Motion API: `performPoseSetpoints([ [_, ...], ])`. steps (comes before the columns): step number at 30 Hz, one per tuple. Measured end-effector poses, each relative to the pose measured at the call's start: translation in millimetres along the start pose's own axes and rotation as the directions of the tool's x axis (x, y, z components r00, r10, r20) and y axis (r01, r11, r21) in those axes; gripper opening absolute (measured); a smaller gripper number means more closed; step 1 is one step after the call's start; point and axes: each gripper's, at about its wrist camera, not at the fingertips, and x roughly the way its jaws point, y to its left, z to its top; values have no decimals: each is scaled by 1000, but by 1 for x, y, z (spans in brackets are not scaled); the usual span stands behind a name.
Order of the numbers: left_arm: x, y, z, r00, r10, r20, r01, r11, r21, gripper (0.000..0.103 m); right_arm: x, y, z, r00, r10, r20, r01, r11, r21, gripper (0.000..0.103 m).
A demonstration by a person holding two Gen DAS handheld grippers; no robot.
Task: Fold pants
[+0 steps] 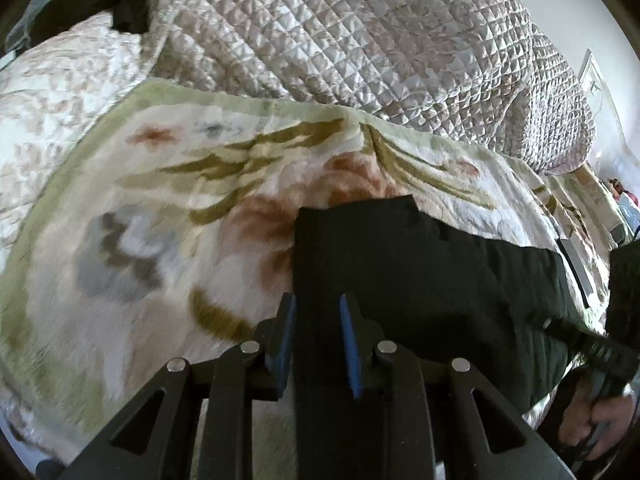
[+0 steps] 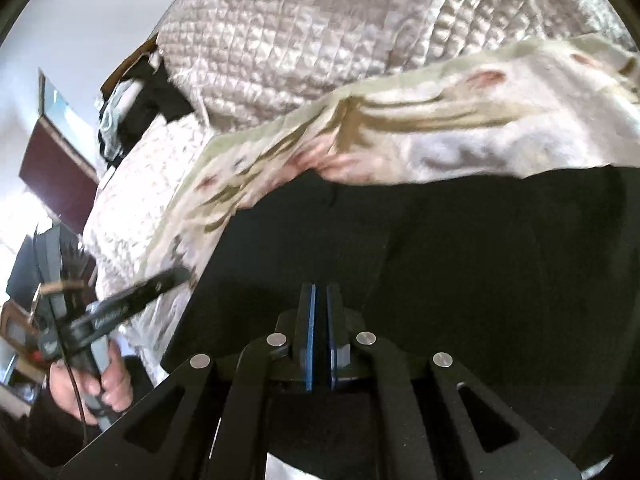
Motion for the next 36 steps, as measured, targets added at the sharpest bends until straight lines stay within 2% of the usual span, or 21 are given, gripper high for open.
performPoseSetpoints([
  [2, 17, -2, 2, 999, -5, -40, 5, 1000, 1, 25, 15, -11, -2, 999, -17, -38, 17, 1000, 10, 4],
  [4, 30, -5, 0, 998, -1, -67, 2, 1000, 14, 25, 12, -19, -1, 1000, 21, -13, -20, 999, 48, 3],
  [7, 32, -9, 0, 999, 10, -45, -8, 999, 46, 27, 3, -24, 3, 999, -31, 24, 30, 999, 37, 4],
  [9, 31, -8, 0, 999, 11, -49, -9, 999, 41, 27, 0, -31, 3, 999, -33, 17, 31, 997, 65, 4],
  [11, 26, -9, 0, 998, 24, -57, -21, 999, 41, 27, -7, -37, -2, 1000, -4, 18, 3, 995, 104, 7],
  [14, 14, -7, -8, 998, 27, -54, -25, 999, 37, 27, -20, -36, -15, 999, 29, 18, -31, 993, 115, 24],
  [16, 5, -4, -15, 998, 28, -53, -27, 999, 24, 27, -25, -34, -27, 998, 66, 0, -66, 989, 130, 24],
  [19, -9, 1, -26, 998, 36, -50, -36, 999, 6, 27, -22, -29, -33, 998, 66, -21, -64, 992, 110, 24],
  [25, -30, 3, -34, 999, 42, -27, -42, 999, -11, 27, 1, -20, -17, 995, 83, -52, -79, 994, 82, 24],
  [26, -32, 3, -35, 999, 41, -24, -41, 999, -13, 27, 3, -19, -15, 994, 89, -56, -85, 994, 74, 24],
  [28, -34, 1, -37, 999, 41, -23, -42, 999, -13, 27, 10, -16, -9, 994, 89, -68, -86, 995, 58, 4],
  [30, -34, -1, -39, 999, 37, -28, -38, 999, -12, 27, 13, -18, -3, 992, 99, -81, -94, 993, 66, 2],
  [34, -35, -7, -43, 999, 23, -29, -23, 1000, -3, 27, -3, -20, 5, 994, 105, -1, -105, 993, 55, 2],
  [36, -30, -10, -46, 999, 19, -44, -19, 1000, 2, 27, 3, -29, 4, 996, 86, -19, -84, 994, 72, 2],
])
